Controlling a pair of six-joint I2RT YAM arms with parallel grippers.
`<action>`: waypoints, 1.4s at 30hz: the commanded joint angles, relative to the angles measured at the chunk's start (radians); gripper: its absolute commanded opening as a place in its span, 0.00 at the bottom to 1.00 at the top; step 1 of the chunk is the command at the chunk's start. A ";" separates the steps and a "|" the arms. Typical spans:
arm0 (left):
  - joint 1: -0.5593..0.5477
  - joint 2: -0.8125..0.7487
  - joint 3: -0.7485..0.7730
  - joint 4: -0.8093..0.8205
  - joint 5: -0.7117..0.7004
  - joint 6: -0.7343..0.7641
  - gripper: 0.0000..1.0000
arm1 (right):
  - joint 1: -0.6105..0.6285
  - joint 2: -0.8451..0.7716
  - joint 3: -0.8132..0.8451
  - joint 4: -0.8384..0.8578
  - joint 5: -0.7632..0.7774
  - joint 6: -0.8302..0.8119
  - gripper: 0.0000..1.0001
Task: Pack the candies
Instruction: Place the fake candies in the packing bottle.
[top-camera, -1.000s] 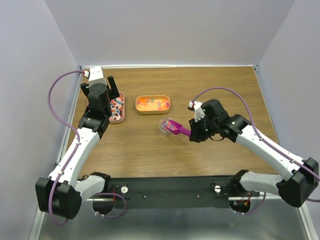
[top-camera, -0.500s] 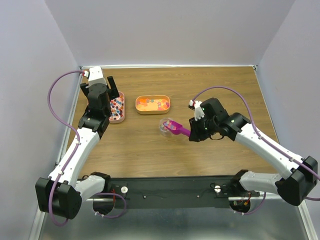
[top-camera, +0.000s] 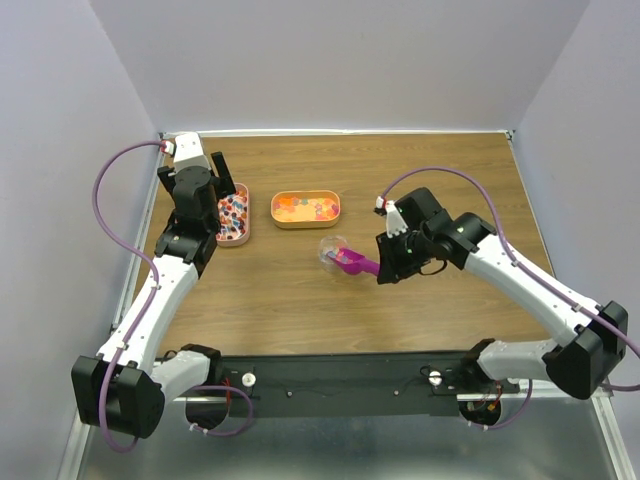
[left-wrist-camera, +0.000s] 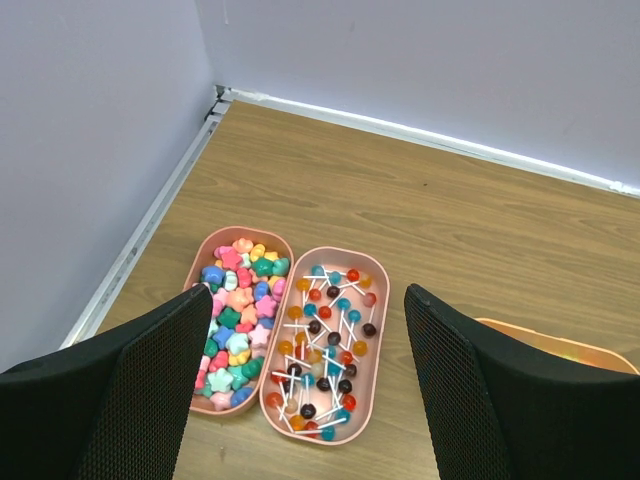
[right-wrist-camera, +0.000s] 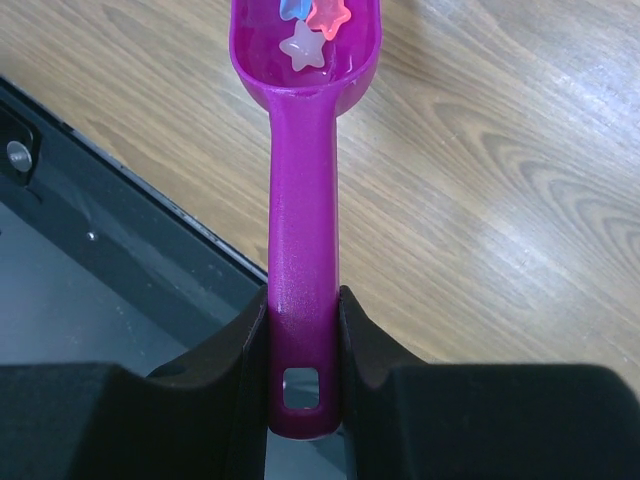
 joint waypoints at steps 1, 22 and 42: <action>0.007 -0.021 -0.011 0.025 0.001 0.009 0.84 | 0.007 0.029 0.075 -0.074 -0.035 0.025 0.01; 0.019 -0.019 -0.012 0.025 0.005 0.007 0.85 | 0.007 0.158 0.253 -0.251 0.018 0.050 0.01; 0.027 -0.021 -0.014 0.023 0.016 0.007 0.84 | 0.007 0.305 0.428 -0.396 0.049 0.004 0.01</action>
